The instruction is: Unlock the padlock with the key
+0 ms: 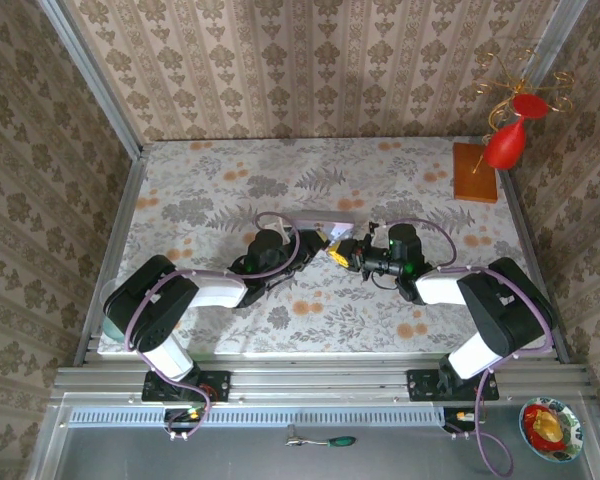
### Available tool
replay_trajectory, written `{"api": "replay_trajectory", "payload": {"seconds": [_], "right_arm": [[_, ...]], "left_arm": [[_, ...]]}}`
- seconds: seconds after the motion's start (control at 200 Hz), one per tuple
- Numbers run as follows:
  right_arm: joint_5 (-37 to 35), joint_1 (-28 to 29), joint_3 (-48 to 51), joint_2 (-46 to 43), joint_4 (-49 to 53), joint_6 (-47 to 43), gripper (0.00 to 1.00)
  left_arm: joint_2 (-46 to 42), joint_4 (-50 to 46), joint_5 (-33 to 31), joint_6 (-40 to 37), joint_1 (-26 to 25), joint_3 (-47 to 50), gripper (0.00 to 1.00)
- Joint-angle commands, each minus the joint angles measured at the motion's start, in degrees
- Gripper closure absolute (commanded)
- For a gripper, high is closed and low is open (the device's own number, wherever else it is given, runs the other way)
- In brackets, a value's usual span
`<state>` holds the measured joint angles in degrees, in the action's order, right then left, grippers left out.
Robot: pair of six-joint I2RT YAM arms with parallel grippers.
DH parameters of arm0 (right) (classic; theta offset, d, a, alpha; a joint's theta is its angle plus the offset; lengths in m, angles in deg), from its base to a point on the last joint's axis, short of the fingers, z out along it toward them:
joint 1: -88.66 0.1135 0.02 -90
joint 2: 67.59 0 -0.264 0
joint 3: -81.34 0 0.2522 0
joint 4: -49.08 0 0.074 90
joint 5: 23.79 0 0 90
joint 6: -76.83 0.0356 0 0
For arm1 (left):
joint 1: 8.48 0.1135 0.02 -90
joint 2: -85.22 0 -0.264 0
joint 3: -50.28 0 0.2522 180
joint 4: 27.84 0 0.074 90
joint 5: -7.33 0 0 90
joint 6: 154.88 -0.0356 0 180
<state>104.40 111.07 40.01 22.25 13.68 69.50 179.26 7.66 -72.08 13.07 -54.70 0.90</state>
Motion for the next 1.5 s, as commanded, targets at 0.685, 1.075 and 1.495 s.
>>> {"api": "replay_trajectory", "payload": {"seconds": [0.685, 1.075, 1.495], "right_arm": [[-13.4, -1.4, 2.4, -23.8, 33.7, -29.5, 0.41], [-37.9, 15.9, 7.0, -44.8, 41.7, -68.3, 0.48], [-54.1, 28.3, 8.2, -26.7, 23.4, -83.9, 0.50]], "left_arm": [[-2.0, -0.9, 5.3, -3.1, -1.2, 1.7, 1.00], [-3.2, -10.3, 2.9, -7.0, -1.1, -0.3, 1.00], [-6.5, -16.7, 1.4, -9.6, -2.0, -0.5, 1.00]]}}
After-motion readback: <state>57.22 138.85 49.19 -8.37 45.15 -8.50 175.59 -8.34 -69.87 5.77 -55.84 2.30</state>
